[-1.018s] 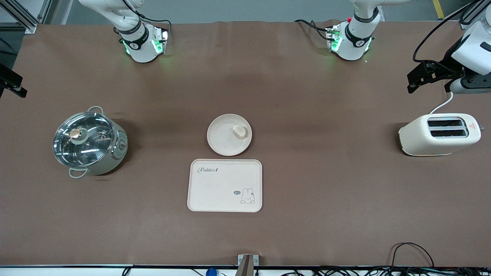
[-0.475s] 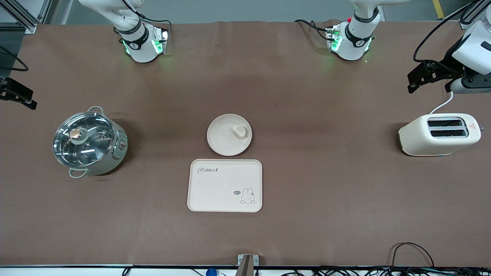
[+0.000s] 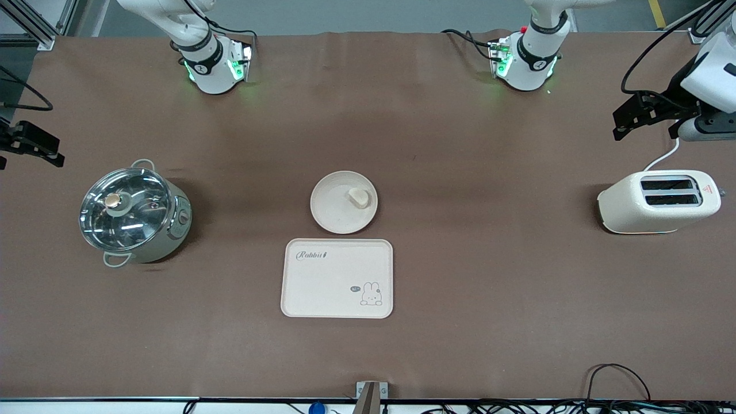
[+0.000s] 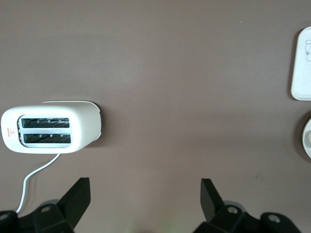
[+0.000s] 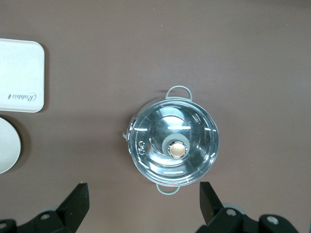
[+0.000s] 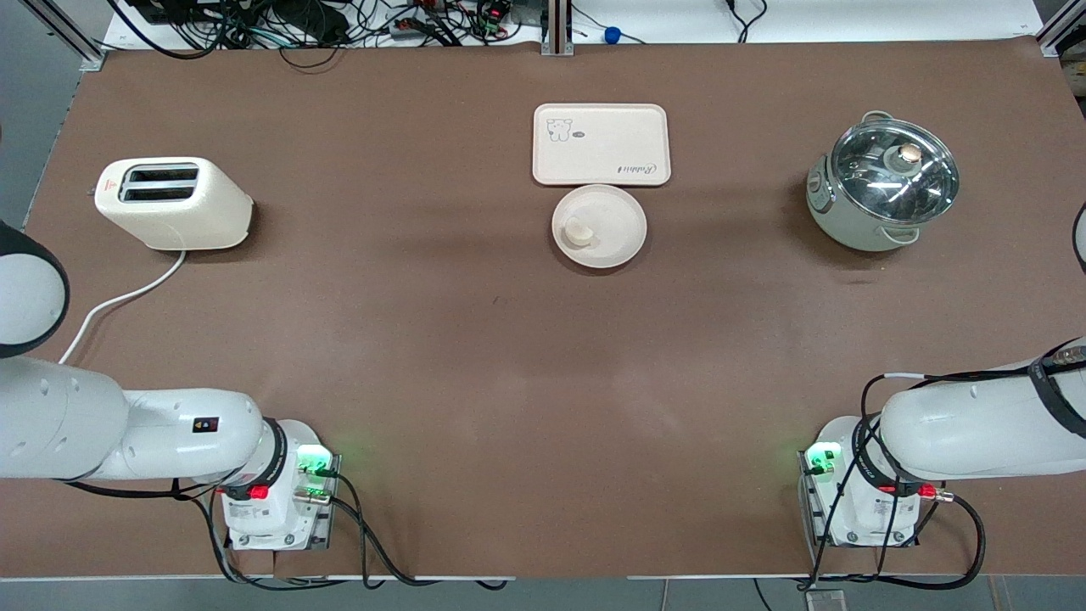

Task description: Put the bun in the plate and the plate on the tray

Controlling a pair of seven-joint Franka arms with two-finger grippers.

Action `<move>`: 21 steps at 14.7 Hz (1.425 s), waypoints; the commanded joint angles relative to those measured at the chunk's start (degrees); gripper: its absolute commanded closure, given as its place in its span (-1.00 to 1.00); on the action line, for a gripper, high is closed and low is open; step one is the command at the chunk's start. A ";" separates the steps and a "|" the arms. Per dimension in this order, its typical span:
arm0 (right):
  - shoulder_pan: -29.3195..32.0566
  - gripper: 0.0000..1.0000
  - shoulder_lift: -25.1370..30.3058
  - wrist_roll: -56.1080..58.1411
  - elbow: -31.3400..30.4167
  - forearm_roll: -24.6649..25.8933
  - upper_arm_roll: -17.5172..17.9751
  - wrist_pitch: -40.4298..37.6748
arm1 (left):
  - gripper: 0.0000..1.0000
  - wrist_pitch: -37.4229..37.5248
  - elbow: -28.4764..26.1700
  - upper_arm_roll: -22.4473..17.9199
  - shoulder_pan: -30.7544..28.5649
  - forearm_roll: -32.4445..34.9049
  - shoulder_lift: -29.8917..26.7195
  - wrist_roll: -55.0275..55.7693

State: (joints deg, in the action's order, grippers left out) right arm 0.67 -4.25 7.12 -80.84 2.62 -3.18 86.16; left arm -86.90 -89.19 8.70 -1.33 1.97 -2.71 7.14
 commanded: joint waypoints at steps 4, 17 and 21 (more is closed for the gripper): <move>1.61 -1.00 1.00 0.35 -0.82 0.46 0.11 -6.96 | -1.00 0.07 1.29 0.09 -0.08 1.38 3.14 -0.54; 1.26 -1.00 1.00 -1.32 -0.38 -0.24 0.28 -11.99 | -1.00 0.15 3.49 -0.26 0.01 3.83 6.22 -0.46; 1.26 -1.00 1.17 -1.67 -8.18 -6.63 0.37 0.99 | -1.00 -1.33 4.28 -0.35 -0.08 3.74 9.20 -0.11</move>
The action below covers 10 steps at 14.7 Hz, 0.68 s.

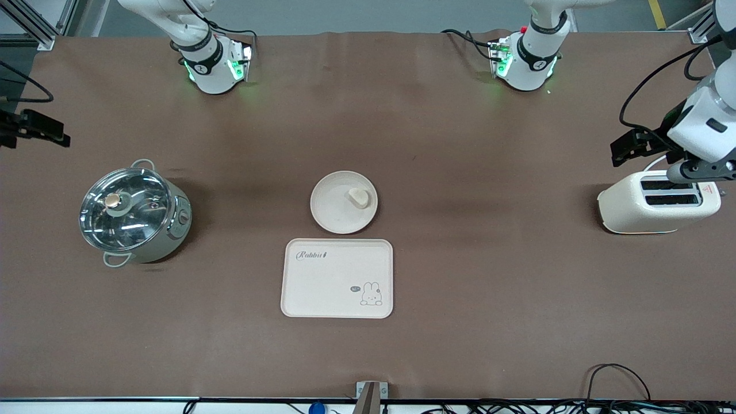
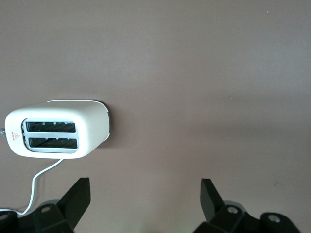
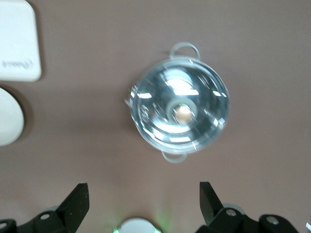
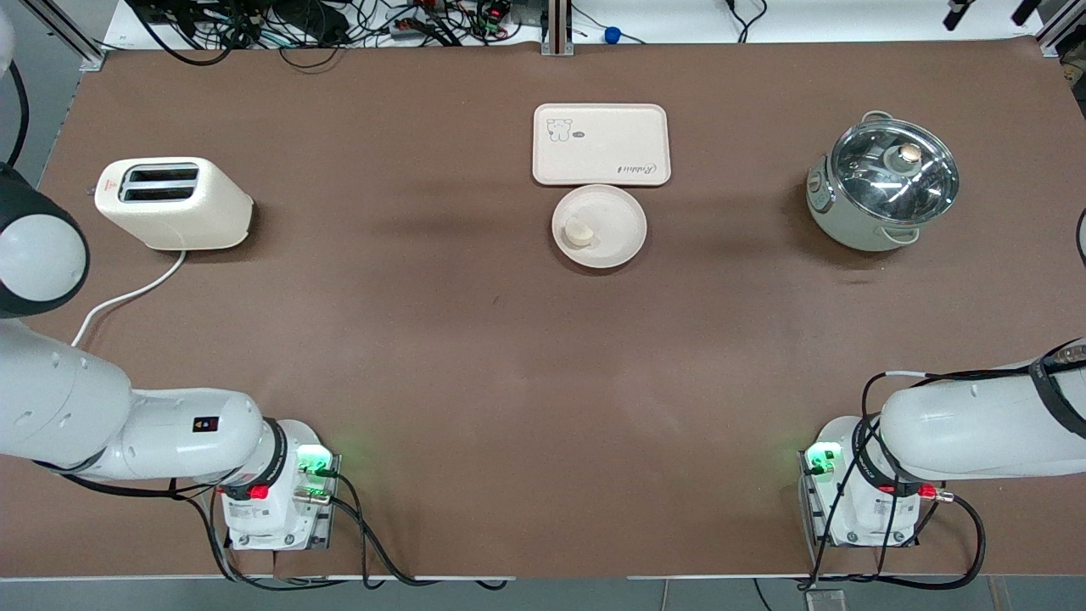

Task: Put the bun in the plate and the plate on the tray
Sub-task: 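Reach the right gripper to the plate rim and grasp it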

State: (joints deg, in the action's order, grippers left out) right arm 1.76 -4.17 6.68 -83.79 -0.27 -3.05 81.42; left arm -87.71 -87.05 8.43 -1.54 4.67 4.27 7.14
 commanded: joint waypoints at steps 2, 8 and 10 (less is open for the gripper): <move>0.00 -1.00 0.39 -1.93 -11.09 -10.86 0.16 14.95 | -1.00 -0.71 4.15 -0.17 0.14 1.05 4.51 0.07; -13.33 -1.00 -5.41 -19.49 -20.06 -12.83 0.24 33.77 | -1.00 -1.06 5.75 -0.26 0.14 1.14 6.28 -0.02; -16.60 -1.00 -5.41 -22.66 -26.57 -13.00 0.33 41.69 | -1.00 -1.15 5.75 -0.26 0.14 1.14 6.28 -0.02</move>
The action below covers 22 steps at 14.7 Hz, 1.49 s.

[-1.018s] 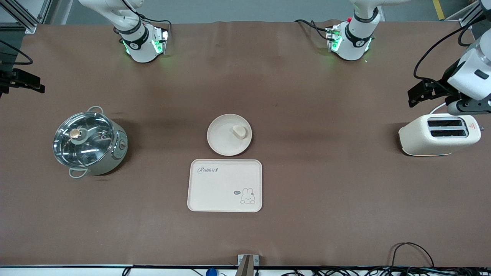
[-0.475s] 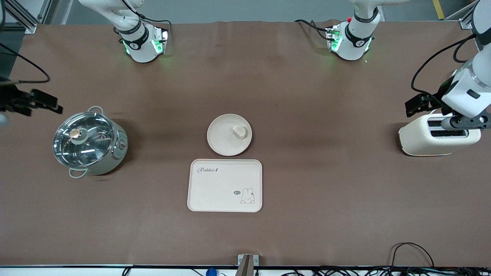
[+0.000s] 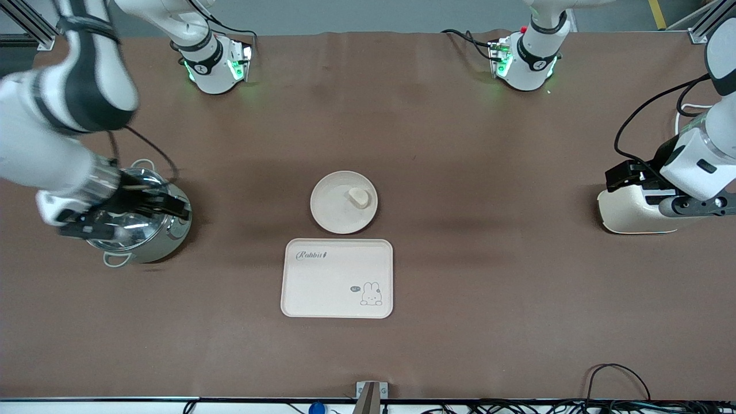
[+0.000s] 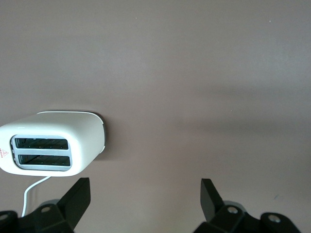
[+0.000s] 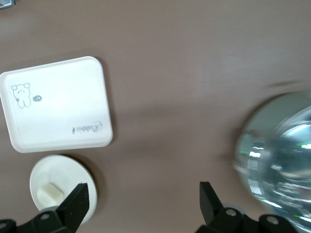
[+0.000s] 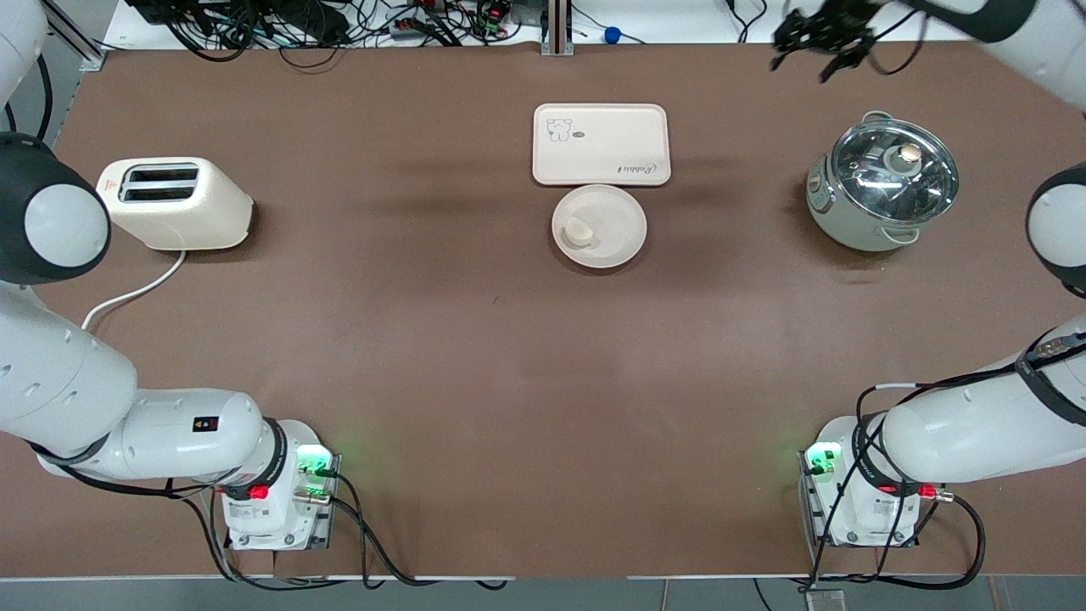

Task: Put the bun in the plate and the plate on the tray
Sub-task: 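Reach the right gripper to the plate rim and grasp it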

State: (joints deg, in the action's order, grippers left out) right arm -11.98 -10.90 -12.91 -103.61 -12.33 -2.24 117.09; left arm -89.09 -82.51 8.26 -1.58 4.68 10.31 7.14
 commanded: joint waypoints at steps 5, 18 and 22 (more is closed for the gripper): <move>-12.34 -1.00 1.06 -3.61 -19.86 -3.31 -0.40 20.88 | -1.00 0.32 1.12 0.00 0.43 1.38 2.43 0.07; -27.83 -0.27 -16.43 -12.40 -23.57 -5.07 -0.40 52.54 | -1.00 -2.74 1.13 0.09 -1.23 0.85 2.43 -4.68; -27.57 0.99 -16.35 -12.31 -23.30 -5.07 -0.40 52.28 | -1.00 -5.30 0.95 0.09 -1.14 0.85 2.87 -4.68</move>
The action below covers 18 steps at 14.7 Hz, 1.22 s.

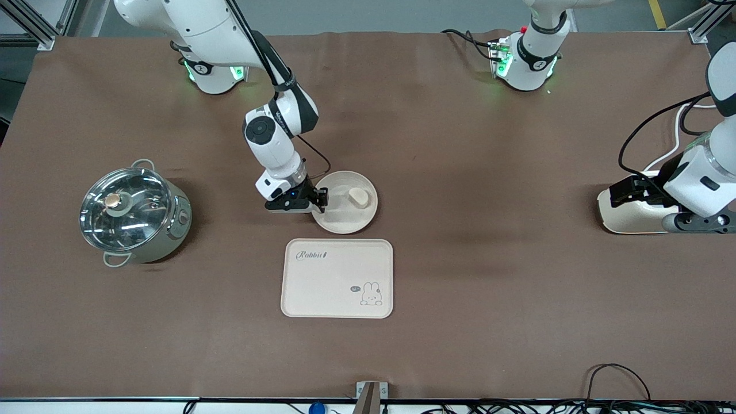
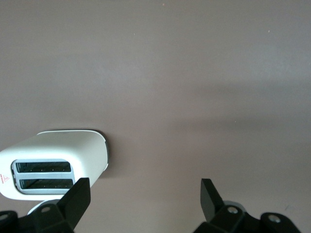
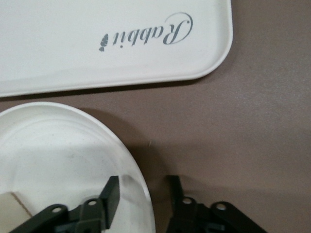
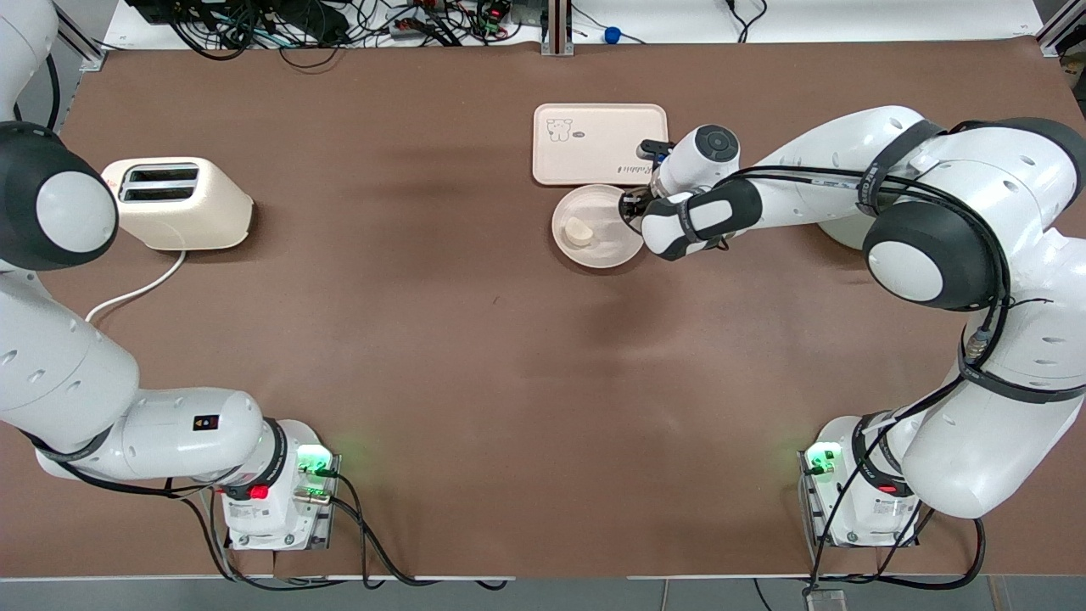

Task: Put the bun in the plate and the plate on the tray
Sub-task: 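Carry the plate with the right gripper onto the Rabbit tray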

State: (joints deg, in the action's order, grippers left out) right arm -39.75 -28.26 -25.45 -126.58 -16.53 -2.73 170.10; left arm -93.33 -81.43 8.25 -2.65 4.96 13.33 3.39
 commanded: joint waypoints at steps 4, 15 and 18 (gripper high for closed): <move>0.73 0.99 1.71 0.58 -0.25 -0.87 0.18 -1.87 | -1.00 -1.59 -0.22 0.10 -0.16 0.57 -0.24 -0.93; 7.05 0.99 7.79 0.40 13.97 -11.42 1.32 -15.41 | -1.00 -3.26 -0.57 0.10 -0.16 0.57 0.29 -0.93; 11.71 0.99 1.04 0.58 22.49 -11.33 1.32 -15.41 | -1.00 -3.26 -1.37 0.10 -0.07 0.57 0.20 -0.93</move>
State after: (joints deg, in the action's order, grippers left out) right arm -31.00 -21.85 -25.35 -110.76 -26.66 -2.43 155.26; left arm -95.77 -82.23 8.25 -2.65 4.96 13.79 3.38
